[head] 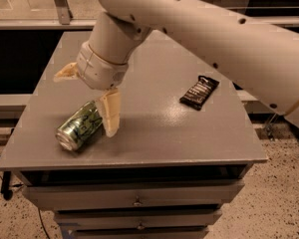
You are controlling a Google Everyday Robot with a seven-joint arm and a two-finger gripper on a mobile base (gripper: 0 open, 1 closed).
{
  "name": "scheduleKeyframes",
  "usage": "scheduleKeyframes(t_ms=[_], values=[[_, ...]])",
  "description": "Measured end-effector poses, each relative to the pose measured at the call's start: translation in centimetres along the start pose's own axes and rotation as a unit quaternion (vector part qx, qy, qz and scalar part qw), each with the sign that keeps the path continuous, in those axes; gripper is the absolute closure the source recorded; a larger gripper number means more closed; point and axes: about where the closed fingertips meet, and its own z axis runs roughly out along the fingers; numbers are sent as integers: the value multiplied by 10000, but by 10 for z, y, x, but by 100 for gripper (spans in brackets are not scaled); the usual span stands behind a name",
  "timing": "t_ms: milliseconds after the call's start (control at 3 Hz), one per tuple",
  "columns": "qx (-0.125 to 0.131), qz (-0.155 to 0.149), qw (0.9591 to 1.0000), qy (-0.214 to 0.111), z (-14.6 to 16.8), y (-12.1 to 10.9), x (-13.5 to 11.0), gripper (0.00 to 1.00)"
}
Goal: Move green can near rxbar chocolate
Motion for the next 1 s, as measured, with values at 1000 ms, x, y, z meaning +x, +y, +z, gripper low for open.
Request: scheduleKeyframes(t_ms=[1000], values=[[-809, -1062, 9884, 731, 33, 1, 7, 15]])
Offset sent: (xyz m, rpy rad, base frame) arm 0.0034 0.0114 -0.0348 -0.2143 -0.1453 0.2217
